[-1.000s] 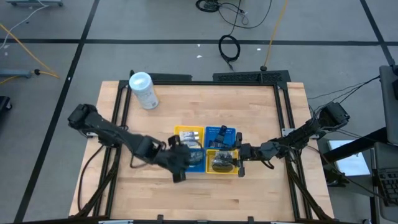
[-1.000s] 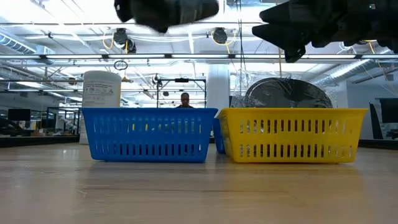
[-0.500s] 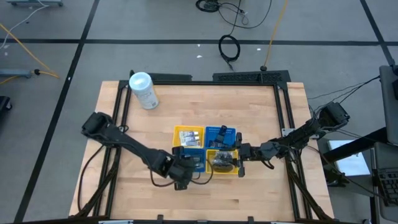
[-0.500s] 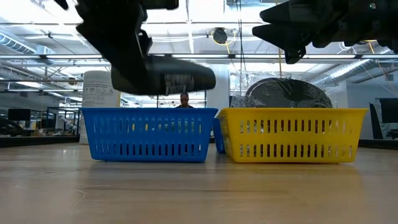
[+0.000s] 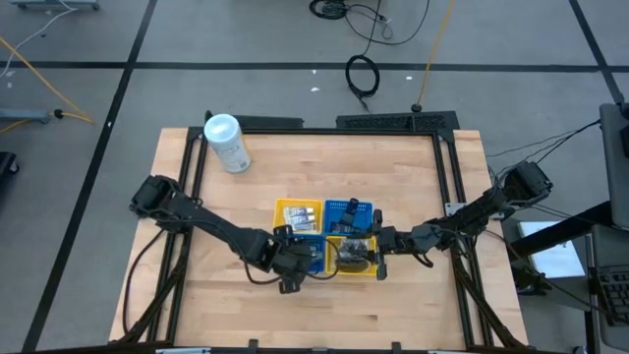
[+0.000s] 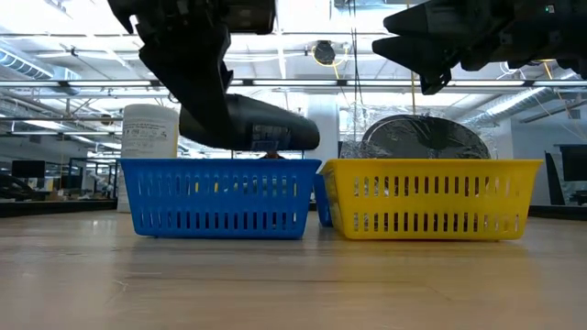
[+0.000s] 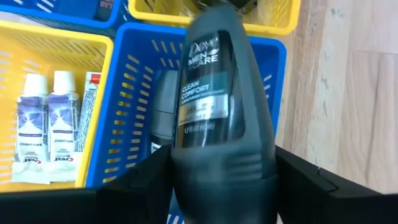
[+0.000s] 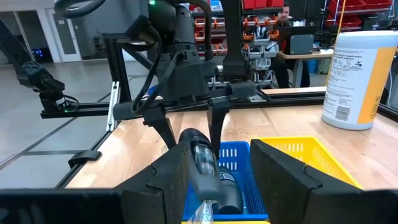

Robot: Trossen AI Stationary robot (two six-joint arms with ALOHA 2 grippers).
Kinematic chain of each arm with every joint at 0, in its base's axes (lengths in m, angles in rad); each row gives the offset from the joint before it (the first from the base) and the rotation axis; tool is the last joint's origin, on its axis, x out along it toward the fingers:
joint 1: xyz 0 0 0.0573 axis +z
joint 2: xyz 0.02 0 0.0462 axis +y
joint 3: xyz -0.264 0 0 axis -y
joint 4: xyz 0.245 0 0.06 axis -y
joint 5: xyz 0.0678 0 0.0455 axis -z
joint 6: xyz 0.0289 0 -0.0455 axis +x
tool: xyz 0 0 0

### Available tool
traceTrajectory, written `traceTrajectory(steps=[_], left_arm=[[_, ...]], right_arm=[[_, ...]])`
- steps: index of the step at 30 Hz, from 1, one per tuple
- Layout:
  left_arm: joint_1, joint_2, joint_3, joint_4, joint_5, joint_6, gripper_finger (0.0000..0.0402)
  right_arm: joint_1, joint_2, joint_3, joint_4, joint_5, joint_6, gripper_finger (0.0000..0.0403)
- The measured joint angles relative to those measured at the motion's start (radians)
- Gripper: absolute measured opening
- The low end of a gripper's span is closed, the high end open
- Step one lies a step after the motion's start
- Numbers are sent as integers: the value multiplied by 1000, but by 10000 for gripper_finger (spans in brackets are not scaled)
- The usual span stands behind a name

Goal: Pick & Place Travel size toiletries
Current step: Put the gray deodorant into the left blue bin

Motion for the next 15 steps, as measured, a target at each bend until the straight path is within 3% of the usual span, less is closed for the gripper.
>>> traceTrajectory(steps=[15], left_arm=[[13,0,0,-10,-14,1,224]], right_arm=[[0,0,0,0,0,0,160]])
